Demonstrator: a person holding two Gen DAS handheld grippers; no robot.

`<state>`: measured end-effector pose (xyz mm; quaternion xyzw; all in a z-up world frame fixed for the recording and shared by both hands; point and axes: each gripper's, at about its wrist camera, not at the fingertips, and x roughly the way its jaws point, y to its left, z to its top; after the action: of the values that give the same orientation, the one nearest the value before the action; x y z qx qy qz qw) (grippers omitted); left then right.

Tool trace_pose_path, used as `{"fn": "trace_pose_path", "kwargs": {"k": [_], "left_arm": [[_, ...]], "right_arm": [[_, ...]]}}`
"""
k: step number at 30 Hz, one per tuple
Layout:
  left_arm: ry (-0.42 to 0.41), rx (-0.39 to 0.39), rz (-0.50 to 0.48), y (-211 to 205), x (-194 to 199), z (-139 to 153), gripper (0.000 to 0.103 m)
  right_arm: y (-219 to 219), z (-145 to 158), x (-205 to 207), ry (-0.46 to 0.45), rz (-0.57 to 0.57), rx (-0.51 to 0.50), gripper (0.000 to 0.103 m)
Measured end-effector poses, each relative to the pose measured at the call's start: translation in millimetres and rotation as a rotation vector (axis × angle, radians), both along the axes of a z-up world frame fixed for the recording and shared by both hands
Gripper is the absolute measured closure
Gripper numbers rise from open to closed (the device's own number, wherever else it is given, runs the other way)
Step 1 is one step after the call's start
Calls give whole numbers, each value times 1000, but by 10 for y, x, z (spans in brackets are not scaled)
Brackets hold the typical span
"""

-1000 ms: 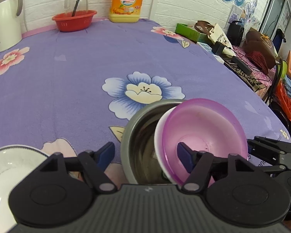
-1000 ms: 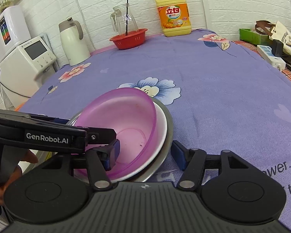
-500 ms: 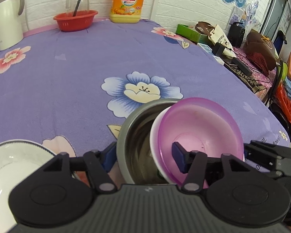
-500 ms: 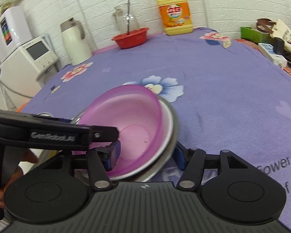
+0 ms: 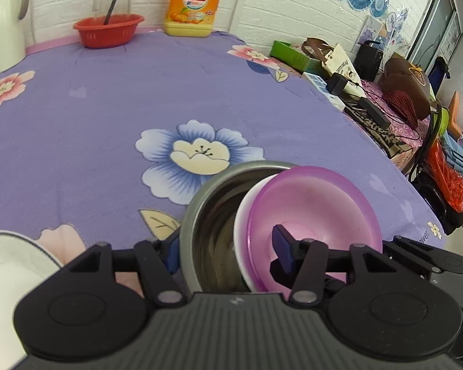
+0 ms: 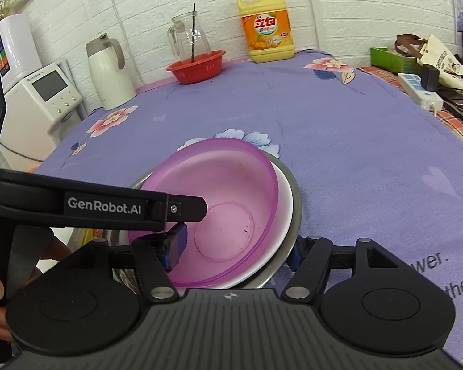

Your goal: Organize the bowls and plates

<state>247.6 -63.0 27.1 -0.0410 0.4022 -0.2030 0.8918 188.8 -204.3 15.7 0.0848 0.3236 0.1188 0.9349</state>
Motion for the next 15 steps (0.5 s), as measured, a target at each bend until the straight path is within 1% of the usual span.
{"fn": "trace_pose_path", "kwargs": {"k": [5, 10, 13, 15], "left_arm": [[16, -3, 8, -30, 73, -56, 49], [-9, 16, -6, -10, 37, -46, 49], [-10, 31, 4, 55, 31, -56, 47], [5, 11, 3, 79, 55, -74, 49]], "right_arm": [[-72, -62, 89, 16, -2, 22, 0], [-116, -93, 82, 14, 19, 43, 0], [-218, -97, 49, 11, -20, 46, 0], [-287, -105, 46, 15, -45, 65, 0]]}}
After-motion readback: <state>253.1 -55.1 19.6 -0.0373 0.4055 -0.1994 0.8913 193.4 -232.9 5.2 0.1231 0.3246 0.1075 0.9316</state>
